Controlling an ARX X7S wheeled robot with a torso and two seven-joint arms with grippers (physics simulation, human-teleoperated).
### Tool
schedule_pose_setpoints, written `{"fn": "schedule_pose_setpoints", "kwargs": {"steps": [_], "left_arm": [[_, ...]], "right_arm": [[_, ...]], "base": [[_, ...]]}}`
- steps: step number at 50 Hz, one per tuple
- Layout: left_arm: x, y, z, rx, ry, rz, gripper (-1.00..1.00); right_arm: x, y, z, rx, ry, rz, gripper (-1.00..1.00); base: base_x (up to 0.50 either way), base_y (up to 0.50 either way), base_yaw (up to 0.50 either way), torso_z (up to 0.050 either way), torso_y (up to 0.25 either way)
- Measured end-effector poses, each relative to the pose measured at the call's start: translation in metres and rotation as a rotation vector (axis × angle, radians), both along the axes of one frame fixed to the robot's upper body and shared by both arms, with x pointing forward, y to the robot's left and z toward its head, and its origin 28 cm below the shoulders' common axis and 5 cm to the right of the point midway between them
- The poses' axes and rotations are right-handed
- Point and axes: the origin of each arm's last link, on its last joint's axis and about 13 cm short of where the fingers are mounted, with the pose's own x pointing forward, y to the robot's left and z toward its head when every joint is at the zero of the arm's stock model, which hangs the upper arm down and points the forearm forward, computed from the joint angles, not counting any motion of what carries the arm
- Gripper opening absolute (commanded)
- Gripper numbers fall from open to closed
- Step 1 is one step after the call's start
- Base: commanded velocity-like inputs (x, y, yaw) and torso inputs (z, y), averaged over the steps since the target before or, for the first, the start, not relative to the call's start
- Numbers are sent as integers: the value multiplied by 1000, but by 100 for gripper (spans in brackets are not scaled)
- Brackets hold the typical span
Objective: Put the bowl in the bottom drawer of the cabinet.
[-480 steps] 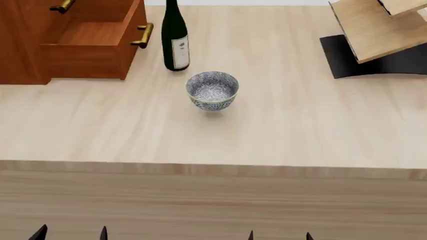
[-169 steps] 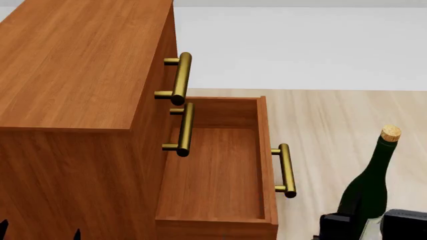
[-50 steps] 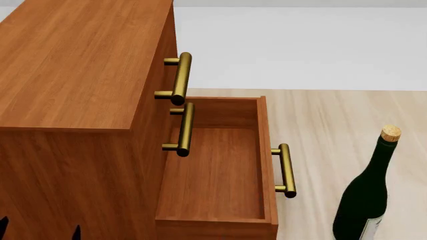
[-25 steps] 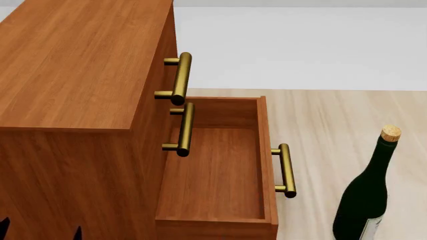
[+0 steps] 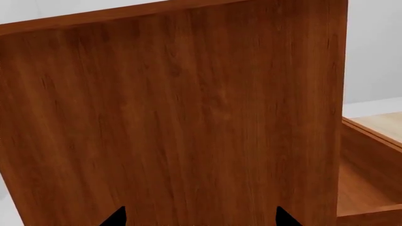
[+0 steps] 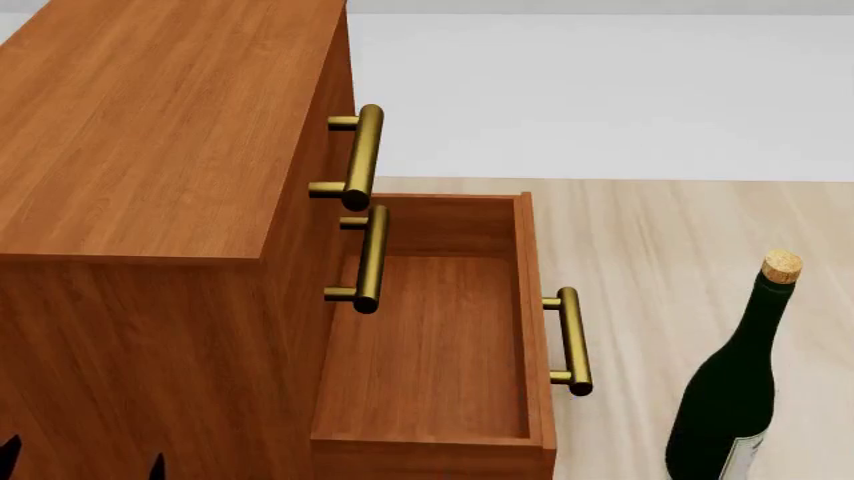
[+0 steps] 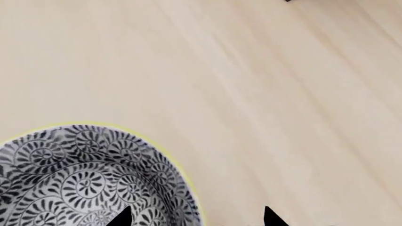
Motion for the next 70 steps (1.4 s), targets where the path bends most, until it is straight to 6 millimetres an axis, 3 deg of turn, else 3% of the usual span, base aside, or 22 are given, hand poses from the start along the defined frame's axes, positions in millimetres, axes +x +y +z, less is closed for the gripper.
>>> {"fn": "schedule_pose_setpoints", "kwargs": {"steps": [21, 22, 47, 70], "left_arm": [[0, 0, 0, 0, 0, 1, 100], [0, 0, 0, 0, 0, 1, 100], [0, 0, 1, -1, -4, 2, 100], [-1, 0, 2, -2, -7, 3, 100]], "right_arm": [[5, -1, -9, 12, 2, -1, 100], [5, -1, -9, 13, 1, -1, -100], [8, 2, -2, 24, -74, 8, -100], [22, 19, 29, 64, -366, -54, -100]], "base": [[0, 0, 0, 0, 0], [0, 0, 0, 0, 0], [2, 0, 2, 0, 0], [0, 0, 0, 0, 0]]}}
